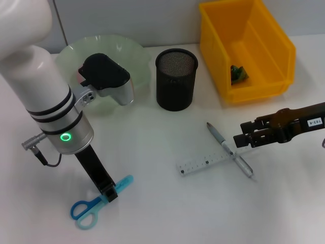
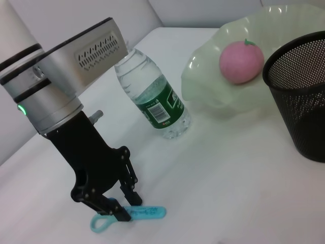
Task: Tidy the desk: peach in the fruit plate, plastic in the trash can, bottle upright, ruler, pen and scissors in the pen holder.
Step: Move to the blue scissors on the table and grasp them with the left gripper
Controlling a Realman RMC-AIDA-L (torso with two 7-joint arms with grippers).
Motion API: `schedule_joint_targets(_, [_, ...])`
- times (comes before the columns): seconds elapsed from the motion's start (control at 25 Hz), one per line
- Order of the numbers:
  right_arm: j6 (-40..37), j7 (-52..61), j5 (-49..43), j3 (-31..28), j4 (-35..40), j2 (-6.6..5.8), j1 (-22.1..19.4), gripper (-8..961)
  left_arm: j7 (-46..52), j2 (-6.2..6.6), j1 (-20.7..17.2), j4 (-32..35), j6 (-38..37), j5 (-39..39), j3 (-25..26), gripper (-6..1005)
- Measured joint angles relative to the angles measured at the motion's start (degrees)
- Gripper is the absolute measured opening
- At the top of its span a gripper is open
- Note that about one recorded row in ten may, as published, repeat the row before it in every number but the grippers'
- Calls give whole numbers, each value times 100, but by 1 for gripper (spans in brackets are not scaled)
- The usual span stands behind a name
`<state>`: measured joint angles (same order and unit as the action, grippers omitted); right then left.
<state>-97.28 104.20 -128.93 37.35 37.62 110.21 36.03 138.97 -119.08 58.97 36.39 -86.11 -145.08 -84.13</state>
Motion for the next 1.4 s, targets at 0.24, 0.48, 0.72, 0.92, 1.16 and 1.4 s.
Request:
schedule_joint_targets(0.24, [8, 4, 0, -9, 0, 0, 9, 724, -52, -1, -2, 0, 21, 4, -7, 298])
schedule_joint_targets(0.48, [15, 4, 0, -20, 0, 0, 5, 724, -146, -1, -11, 0, 31, 0, -7, 300])
schedule_joint_targets(0.72, [13, 13, 0, -67, 0, 0, -14, 724, -326, -2, -39, 96, 42, 2, -21, 301])
schedule_joint_targets(0.92, [12, 13, 0, -72, 0, 0, -24, 724, -373, -1, -43, 190, 72, 2, -63, 303])
schedule_joint_targets(1.16, [-2, 13, 0, -137, 0, -3, -39, 724, -516, -2, -1, 271, 73, 0, -115, 304])
schedule_joint_targets(1.4, [-5, -2, 0, -205, 1, -49, -118, 724, -531, -9, 12, 422, 172, 38, -357, 306])
